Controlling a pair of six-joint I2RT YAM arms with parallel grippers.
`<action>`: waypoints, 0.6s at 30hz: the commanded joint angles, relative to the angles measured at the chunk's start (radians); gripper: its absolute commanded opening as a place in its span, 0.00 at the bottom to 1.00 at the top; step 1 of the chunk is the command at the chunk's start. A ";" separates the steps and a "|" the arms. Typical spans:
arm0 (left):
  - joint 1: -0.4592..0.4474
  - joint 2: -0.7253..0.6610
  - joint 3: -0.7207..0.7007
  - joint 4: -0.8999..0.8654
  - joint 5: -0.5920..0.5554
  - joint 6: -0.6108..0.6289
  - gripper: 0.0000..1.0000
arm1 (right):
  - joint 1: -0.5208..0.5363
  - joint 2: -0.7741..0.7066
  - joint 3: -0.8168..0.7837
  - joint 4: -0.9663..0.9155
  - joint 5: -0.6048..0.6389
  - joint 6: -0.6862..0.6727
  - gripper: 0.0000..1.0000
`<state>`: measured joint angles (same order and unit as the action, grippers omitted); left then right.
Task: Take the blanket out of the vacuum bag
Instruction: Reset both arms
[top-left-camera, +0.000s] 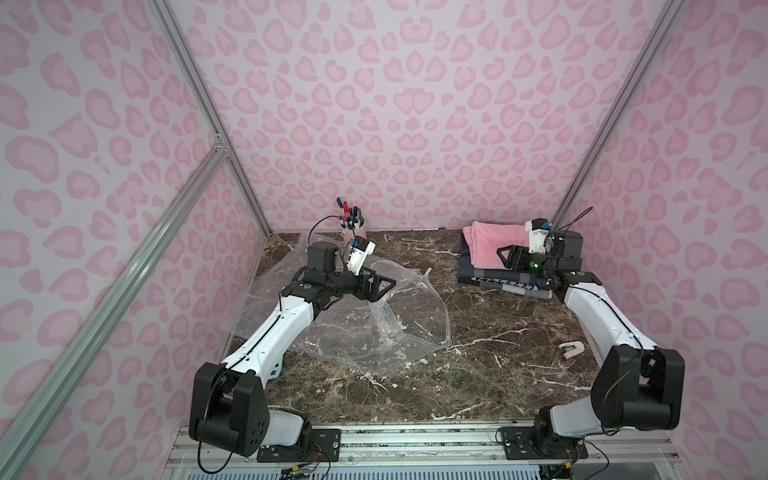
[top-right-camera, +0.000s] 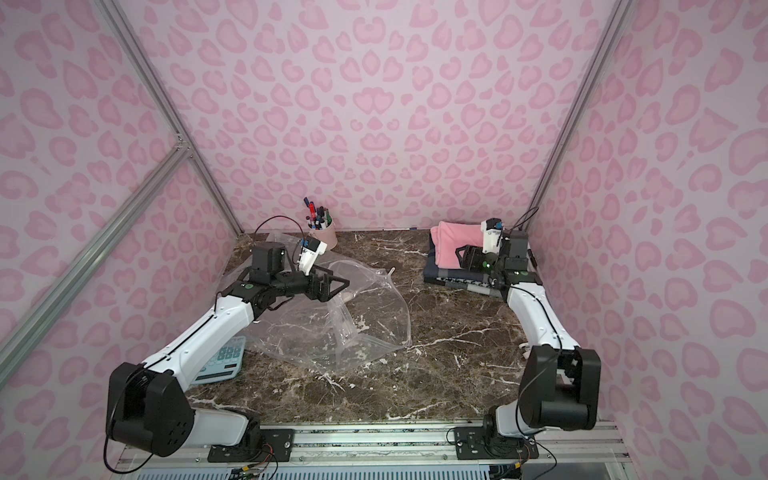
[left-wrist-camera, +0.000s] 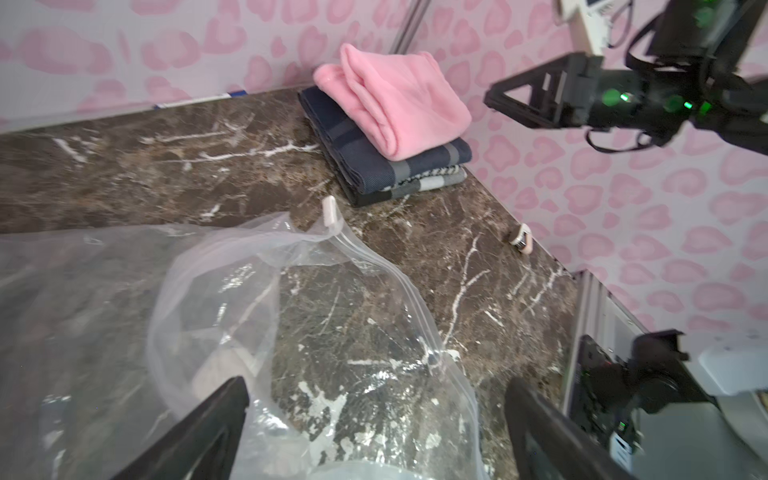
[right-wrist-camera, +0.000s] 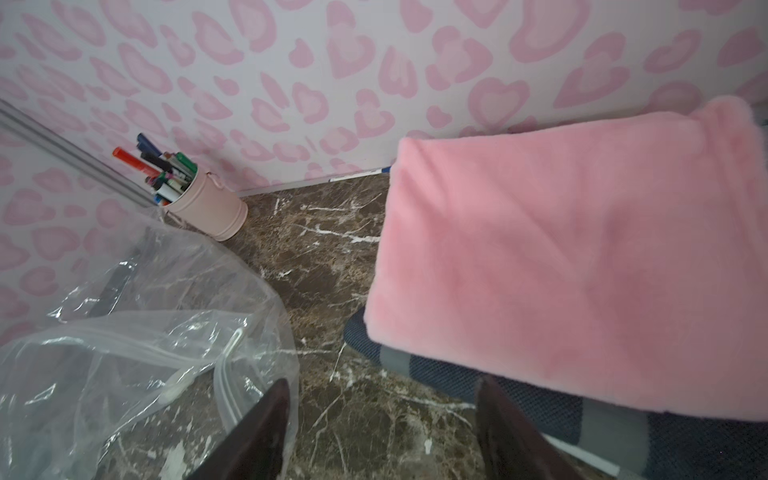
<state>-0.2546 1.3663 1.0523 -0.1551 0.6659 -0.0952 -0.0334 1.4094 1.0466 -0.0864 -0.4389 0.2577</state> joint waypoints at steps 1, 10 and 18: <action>0.002 -0.055 -0.057 0.102 -0.233 -0.038 0.97 | 0.000 -0.115 -0.126 0.105 -0.016 0.007 0.72; 0.002 -0.197 -0.184 0.137 -0.570 -0.090 0.97 | 0.027 -0.452 -0.451 0.168 0.055 -0.026 0.76; 0.000 -0.307 -0.342 0.181 -0.899 -0.110 0.97 | 0.060 -0.784 -0.697 0.206 0.255 0.012 0.99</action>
<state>-0.2535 1.0813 0.7670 -0.0151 -0.0219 -0.1783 0.0158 0.6933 0.4076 0.0723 -0.3023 0.2363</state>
